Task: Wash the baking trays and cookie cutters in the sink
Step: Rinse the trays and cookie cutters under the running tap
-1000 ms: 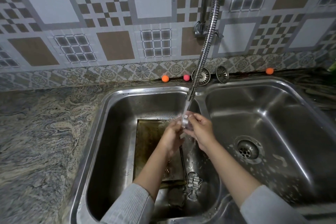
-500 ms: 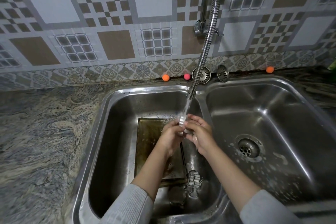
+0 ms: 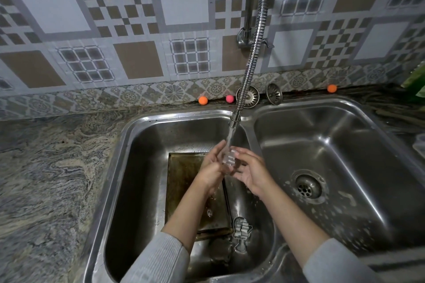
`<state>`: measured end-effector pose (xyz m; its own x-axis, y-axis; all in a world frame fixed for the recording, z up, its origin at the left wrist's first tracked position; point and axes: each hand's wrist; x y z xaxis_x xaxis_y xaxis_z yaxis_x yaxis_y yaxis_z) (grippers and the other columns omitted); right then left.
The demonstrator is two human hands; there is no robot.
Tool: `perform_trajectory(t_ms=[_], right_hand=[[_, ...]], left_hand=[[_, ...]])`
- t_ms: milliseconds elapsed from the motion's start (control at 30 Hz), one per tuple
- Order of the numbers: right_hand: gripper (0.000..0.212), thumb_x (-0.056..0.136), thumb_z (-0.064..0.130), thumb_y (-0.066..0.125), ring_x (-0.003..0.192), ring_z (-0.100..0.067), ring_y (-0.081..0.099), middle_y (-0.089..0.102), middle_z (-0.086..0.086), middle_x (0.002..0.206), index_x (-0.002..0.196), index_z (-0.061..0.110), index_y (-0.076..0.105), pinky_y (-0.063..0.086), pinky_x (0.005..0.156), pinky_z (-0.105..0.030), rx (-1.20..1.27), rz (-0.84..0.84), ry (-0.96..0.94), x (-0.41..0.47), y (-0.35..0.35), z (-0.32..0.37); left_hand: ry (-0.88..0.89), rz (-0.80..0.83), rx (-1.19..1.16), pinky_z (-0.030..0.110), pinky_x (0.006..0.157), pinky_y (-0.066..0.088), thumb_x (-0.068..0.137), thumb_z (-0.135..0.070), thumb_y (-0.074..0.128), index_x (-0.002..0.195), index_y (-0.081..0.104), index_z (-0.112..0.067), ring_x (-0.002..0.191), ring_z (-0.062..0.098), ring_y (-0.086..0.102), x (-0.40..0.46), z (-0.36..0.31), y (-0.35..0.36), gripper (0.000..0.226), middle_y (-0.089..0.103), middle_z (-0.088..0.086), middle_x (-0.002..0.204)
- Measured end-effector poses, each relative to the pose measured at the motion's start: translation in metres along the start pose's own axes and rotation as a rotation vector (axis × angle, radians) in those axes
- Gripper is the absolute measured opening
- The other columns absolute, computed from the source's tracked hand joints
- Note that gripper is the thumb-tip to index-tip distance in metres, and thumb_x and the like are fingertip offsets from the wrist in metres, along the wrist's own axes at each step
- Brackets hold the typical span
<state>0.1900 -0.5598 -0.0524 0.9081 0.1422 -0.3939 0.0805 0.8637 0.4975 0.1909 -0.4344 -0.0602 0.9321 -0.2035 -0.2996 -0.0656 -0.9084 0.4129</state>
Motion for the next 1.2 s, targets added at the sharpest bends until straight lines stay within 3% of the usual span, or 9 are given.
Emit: perform_trajectory(t_ms=[167, 267, 433, 533, 700, 833, 1000, 1100, 1200], right_hand=[[0.014, 0.095, 0.005, 0.048, 0.076, -0.020, 0.070, 0.071, -0.010, 0.088, 0.101, 0.009, 0.060, 0.058, 0.067, -0.033, 0.098, 0.027, 0.020, 0.001, 0.011, -0.007], [0.018, 0.095, 0.009, 0.047, 0.079, -0.017, 0.070, 0.074, -0.006, 0.089, 0.103, 0.009, 0.064, 0.056, 0.068, -0.028, 0.066, 0.061, 0.043, 0.003, 0.020, -0.015], [0.020, 0.094, 0.010, 0.053, 0.075, -0.016, 0.068, 0.073, -0.003, 0.091, 0.104, 0.021, 0.065, 0.052, 0.067, -0.030, -0.151, 0.055, 0.098, 0.002, 0.021, -0.018], [0.015, 0.095, 0.010, 0.054, 0.067, -0.013, 0.067, 0.070, -0.004, 0.093, 0.099, 0.021, 0.063, 0.055, 0.063, -0.029, -0.370, 0.012, 0.059, -0.003, 0.018, -0.008], [0.016, 0.094, 0.010, 0.054, 0.071, -0.010, 0.065, 0.067, -0.005, 0.096, 0.106, 0.016, 0.063, 0.057, 0.059, -0.029, -0.641, -0.032, -0.054, -0.021, 0.001, 0.044], [0.019, 0.095, 0.011, 0.052, 0.071, -0.017, 0.065, 0.069, -0.004, 0.086, 0.095, 0.021, 0.067, 0.055, 0.074, -0.037, -0.794, -0.027, -0.034, -0.040, -0.043, 0.087], [0.022, 0.088, 0.004, 0.048, 0.055, -0.015, 0.056, 0.067, -0.005, 0.073, 0.089, 0.017, 0.066, 0.040, 0.047, -0.020, -1.214, -0.092, 0.313, -0.049, -0.125, 0.079], [0.020, 0.083, 0.003, 0.048, 0.038, -0.009, 0.047, 0.060, 0.000, 0.054, 0.076, 0.014, 0.064, 0.035, 0.041, -0.015, -1.451, -0.087, 0.587, -0.049, -0.158, 0.051], [0.019, 0.080, 0.002, 0.051, 0.039, -0.012, 0.044, 0.058, -0.006, 0.058, 0.089, 0.004, 0.068, 0.030, 0.040, -0.017, -1.480, -0.071, 0.716, -0.046, -0.182, 0.021]], left_hand=[[0.106, -0.069, 0.236, 0.021, 0.075, 0.052, 0.069, 0.035, 0.037, 0.146, 0.029, -0.009, 0.127, 0.032, 0.047, -0.003, 0.000, -0.010, 0.089, 0.040, 0.016, 0.145], [0.129, -0.097, 0.369, 0.032, 0.090, 0.048, 0.071, 0.034, 0.042, 0.146, 0.028, -0.006, 0.113, 0.019, 0.056, -0.010, -0.003, -0.013, 0.087, 0.046, 0.012, 0.136], [0.160, -0.092, 0.514, 0.037, 0.105, 0.043, 0.066, 0.014, 0.066, 0.148, 0.025, -0.008, 0.120, 0.015, 0.052, -0.017, 0.001, -0.023, 0.094, 0.043, 0.006, 0.141], [0.131, -0.047, 0.525, 0.036, 0.094, 0.047, 0.057, -0.003, 0.075, 0.148, 0.025, -0.010, 0.116, 0.019, 0.055, -0.018, 0.007, -0.021, 0.104, 0.050, 0.006, 0.133], [0.096, -0.032, 0.472, 0.018, 0.094, 0.047, 0.074, -0.001, 0.077, 0.145, 0.033, -0.010, 0.120, 0.007, 0.053, -0.017, 0.020, -0.011, 0.084, 0.052, 0.000, 0.136], [0.051, -0.130, 0.556, 0.029, 0.104, 0.042, 0.083, -0.014, 0.071, 0.133, 0.050, -0.009, 0.123, 0.016, 0.051, -0.021, 0.034, -0.009, 0.054, 0.055, 0.003, 0.132], [-0.040, -0.159, 0.685, 0.015, 0.079, 0.045, 0.091, -0.013, 0.062, 0.119, 0.057, -0.007, 0.096, 0.010, 0.058, -0.022, 0.051, -0.014, 0.030, 0.061, 0.000, 0.103], [-0.115, -0.122, 0.818, 0.021, 0.079, 0.045, 0.090, -0.015, 0.063, 0.114, 0.060, -0.005, 0.097, 0.016, 0.060, -0.022, 0.064, -0.021, 0.025, 0.064, 0.007, 0.102], [-0.160, -0.083, 0.925, 0.031, 0.085, 0.047, 0.089, -0.014, 0.064, 0.105, 0.061, -0.005, 0.092, 0.020, 0.059, -0.023, 0.074, -0.027, 0.018, 0.063, 0.009, 0.096]])
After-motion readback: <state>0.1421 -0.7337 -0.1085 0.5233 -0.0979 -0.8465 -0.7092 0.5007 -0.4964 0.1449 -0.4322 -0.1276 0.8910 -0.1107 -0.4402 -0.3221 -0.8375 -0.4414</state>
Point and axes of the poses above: each hand's wrist, its own x-axis towards the middle knuckle, its own y-axis out of the palm, z = x × y
